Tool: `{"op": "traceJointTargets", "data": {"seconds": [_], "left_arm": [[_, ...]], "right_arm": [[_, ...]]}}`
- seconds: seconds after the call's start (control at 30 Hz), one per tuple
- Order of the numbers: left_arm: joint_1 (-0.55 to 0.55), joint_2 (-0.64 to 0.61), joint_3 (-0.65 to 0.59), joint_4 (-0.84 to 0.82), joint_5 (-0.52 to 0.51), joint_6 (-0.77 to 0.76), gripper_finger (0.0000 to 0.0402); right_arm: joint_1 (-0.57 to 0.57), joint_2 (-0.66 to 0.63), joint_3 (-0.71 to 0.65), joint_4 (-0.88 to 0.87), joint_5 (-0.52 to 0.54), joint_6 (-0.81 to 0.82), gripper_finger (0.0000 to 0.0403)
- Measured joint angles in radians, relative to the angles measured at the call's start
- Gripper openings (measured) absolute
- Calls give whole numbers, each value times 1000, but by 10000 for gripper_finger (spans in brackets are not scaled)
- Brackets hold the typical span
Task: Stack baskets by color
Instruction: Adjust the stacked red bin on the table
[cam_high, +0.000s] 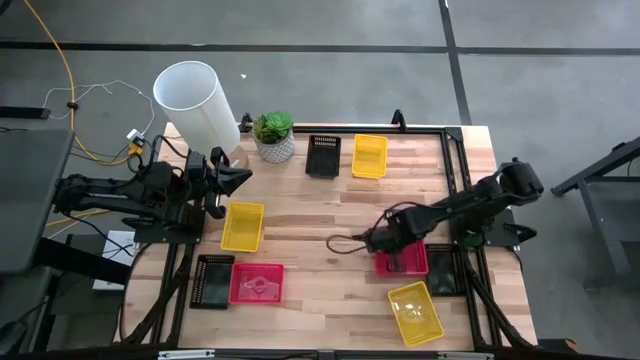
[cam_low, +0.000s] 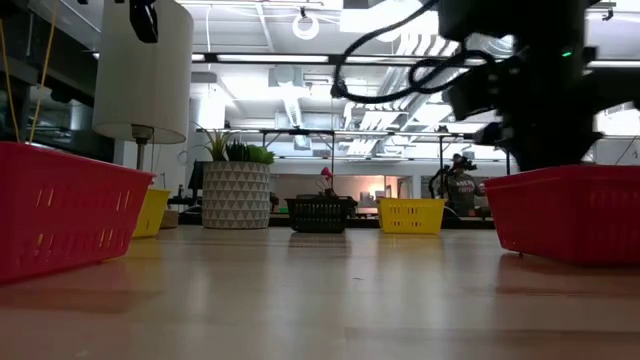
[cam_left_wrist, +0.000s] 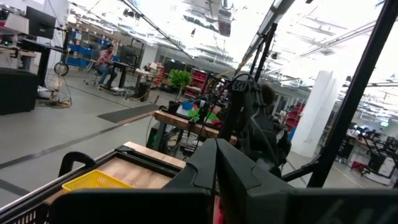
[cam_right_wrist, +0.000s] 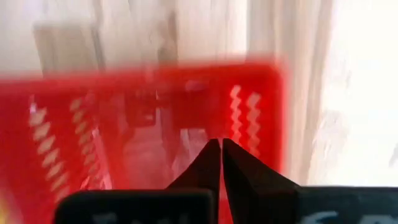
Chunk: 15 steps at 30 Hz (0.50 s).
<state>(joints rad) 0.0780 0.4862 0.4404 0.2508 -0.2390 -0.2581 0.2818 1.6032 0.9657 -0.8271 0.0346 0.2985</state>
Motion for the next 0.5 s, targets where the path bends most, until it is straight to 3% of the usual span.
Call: {"op": "traceJointTargets", "data": {"seconds": [0.5], "left_arm": [[0,0,0,0,0,0,0]], "right_arm": [[-96,16,2,261,-6,-76,0]]}}
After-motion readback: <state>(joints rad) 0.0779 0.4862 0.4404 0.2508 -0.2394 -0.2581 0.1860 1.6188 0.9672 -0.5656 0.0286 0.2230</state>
